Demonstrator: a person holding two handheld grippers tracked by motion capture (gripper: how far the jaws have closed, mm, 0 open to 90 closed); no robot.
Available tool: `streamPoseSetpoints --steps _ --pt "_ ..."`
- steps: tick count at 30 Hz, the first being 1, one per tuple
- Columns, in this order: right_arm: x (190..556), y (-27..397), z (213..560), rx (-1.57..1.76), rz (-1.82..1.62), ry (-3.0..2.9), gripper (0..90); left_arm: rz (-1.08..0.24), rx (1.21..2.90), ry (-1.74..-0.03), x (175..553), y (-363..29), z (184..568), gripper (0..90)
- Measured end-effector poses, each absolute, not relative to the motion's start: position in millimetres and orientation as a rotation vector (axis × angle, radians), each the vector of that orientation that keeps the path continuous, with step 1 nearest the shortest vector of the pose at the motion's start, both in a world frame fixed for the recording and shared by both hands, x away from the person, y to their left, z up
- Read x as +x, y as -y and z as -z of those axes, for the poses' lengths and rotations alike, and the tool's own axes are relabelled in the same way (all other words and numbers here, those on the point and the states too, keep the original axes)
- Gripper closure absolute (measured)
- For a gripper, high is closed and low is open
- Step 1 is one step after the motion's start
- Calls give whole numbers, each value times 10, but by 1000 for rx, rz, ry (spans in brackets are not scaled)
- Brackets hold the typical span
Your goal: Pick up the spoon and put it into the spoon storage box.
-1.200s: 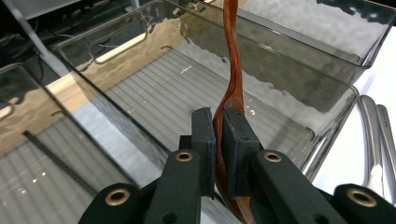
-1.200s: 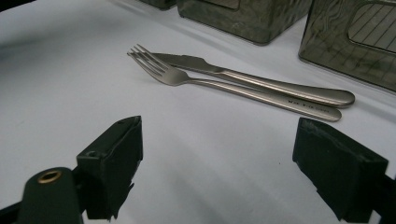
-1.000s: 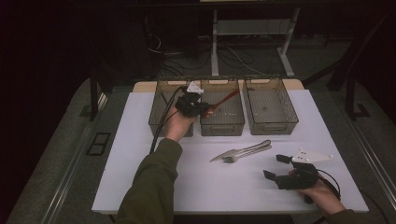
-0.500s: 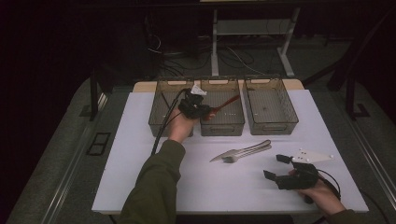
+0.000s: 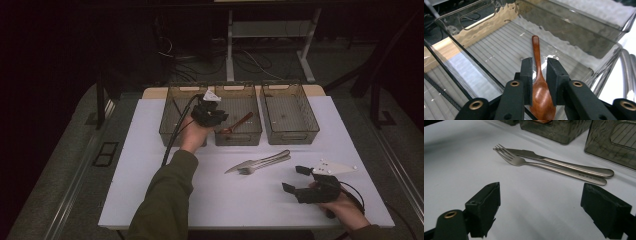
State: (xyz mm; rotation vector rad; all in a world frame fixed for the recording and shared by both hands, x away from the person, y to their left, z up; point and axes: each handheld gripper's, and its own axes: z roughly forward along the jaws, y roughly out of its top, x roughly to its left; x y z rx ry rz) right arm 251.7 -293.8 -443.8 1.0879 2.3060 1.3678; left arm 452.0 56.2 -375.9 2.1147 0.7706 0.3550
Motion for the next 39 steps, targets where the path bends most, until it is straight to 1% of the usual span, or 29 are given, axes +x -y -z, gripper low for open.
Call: streamPoseSetpoints --steps 8,12,17,23,27,32,39 --pt "2516 2938 4438 1088 -1370 -2305 153 -316 2064 -734 4442 -647 3666 659" --pt "2515 2937 4438 1090 -1369 -2304 152 -297 2043 -717 4382 -716 3615 597" --pt "2516 2935 4440 1090 -1367 -2306 153 -269 2024 -687 4267 -811 3587 546" --pt "2516 2935 4441 1090 -1364 -2305 153 -237 1998 -653 4067 -892 3585 469" --pt "2516 2935 4440 1093 -1364 -2305 153 -247 1996 -627 3893 -945 3595 415" --pt "2513 2936 4440 1100 -1361 -2304 153 -253 1976 -624 3659 -1009 3702 351" --pt "2512 2934 4439 1092 -1362 -2303 153 -252 1949 -641 3437 -1171 3815 293"
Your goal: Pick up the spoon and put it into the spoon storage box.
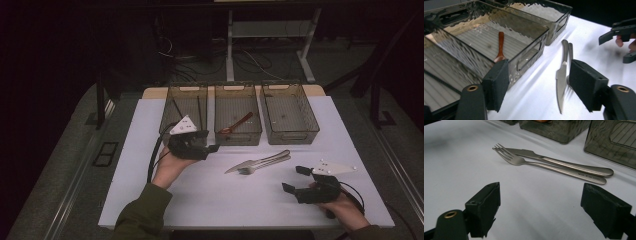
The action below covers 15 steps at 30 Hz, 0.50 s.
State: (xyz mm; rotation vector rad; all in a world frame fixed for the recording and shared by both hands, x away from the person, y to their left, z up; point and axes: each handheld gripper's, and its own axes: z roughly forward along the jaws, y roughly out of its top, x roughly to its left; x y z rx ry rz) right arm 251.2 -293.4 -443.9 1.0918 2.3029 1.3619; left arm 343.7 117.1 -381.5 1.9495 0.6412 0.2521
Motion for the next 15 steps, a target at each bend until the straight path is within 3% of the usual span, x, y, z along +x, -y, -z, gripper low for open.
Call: streamPoseSetpoints --steps 15 --pt "2511 2942 4436 1091 -1359 -2298 153 -297 1917 -653 3004 -1448 4070 103"
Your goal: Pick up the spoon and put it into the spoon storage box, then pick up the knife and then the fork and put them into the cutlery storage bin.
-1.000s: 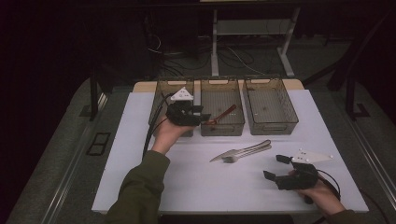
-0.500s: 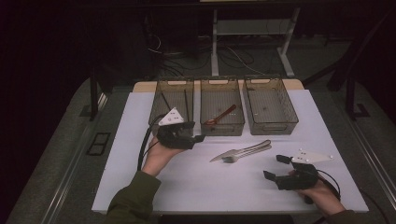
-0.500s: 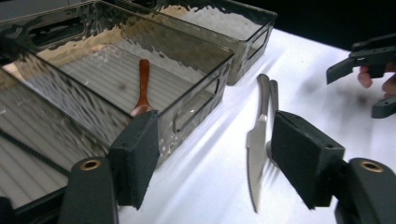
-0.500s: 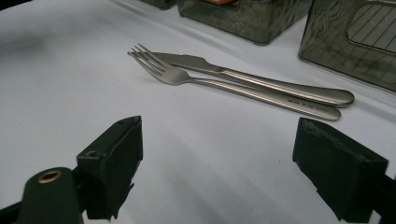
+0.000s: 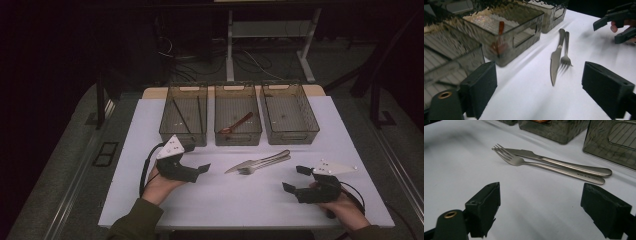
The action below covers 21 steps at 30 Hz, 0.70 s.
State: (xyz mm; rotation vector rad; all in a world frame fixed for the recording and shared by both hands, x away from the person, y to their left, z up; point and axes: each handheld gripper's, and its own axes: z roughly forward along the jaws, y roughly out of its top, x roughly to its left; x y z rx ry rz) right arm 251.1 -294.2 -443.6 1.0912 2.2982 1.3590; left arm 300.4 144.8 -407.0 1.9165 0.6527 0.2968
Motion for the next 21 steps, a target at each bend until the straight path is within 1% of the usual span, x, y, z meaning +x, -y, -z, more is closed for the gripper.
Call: streamPoseSetpoints --steps 7,10,18,21 --pt "2506 2934 4433 1085 -1357 -2302 152 -287 1928 -653 2871 -1551 4177 45" --pt "2503 2943 4427 1088 -1366 -2298 153 -251 1908 -671 2841 -1596 4211 12" --pt "2511 2953 4419 1086 -1400 -2284 152 -245 1924 -693 2750 -1663 4297 0" --pt "2532 2952 4403 1117 -1363 -2299 153 -239 1939 -691 2741 -1670 4319 0"
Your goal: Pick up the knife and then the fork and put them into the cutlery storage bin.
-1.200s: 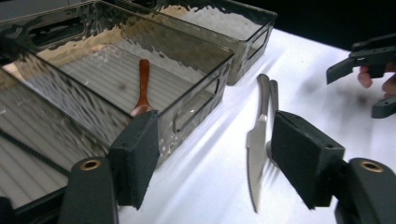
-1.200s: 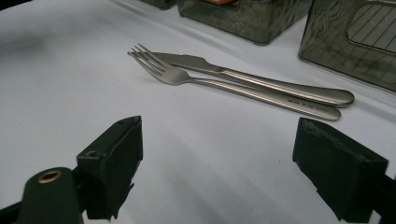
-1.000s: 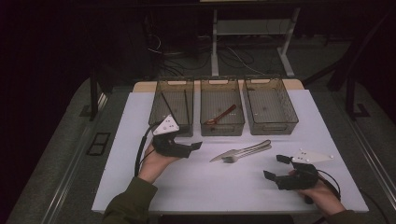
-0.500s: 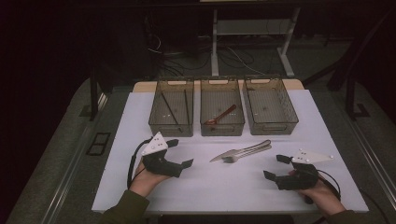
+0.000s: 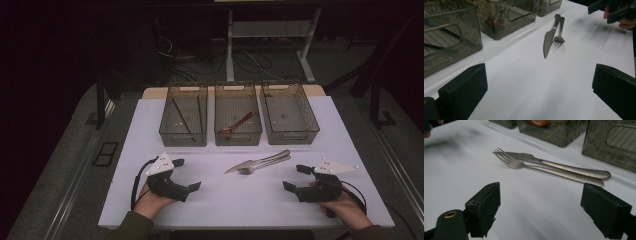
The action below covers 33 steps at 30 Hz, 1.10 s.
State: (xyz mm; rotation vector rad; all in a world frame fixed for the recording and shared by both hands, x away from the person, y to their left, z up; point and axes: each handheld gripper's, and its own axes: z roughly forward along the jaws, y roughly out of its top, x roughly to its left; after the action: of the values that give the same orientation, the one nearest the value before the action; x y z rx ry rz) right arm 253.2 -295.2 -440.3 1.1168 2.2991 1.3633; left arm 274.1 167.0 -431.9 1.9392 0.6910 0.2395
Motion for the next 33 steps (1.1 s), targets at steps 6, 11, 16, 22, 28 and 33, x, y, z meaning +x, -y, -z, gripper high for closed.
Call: streamPoseSetpoints --steps 6,11,16,22,28,33 --pt "2595 2955 4350 1182 -1335 -2373 152 -250 1950 -672 2743 -1657 4305 0" --pt "2643 2967 4313 1149 -1320 -2433 153 -241 1947 -675 2744 -1647 4315 0" --pt "2749 2960 4271 1166 -1323 -2407 236 -245 1959 -673 2748 -1631 4322 0" --pt "2937 2933 4217 1174 -1340 -2398 411 -240 1962 -677 2750 -1612 4340 0" --pt "3155 2825 4221 1164 -1295 -2420 607 -242 1961 -675 2752 -1612 4342 0" --pt "3301 2726 4265 1169 -1249 -2452 754 -239 1968 -667 2753 -1603 4348 0"
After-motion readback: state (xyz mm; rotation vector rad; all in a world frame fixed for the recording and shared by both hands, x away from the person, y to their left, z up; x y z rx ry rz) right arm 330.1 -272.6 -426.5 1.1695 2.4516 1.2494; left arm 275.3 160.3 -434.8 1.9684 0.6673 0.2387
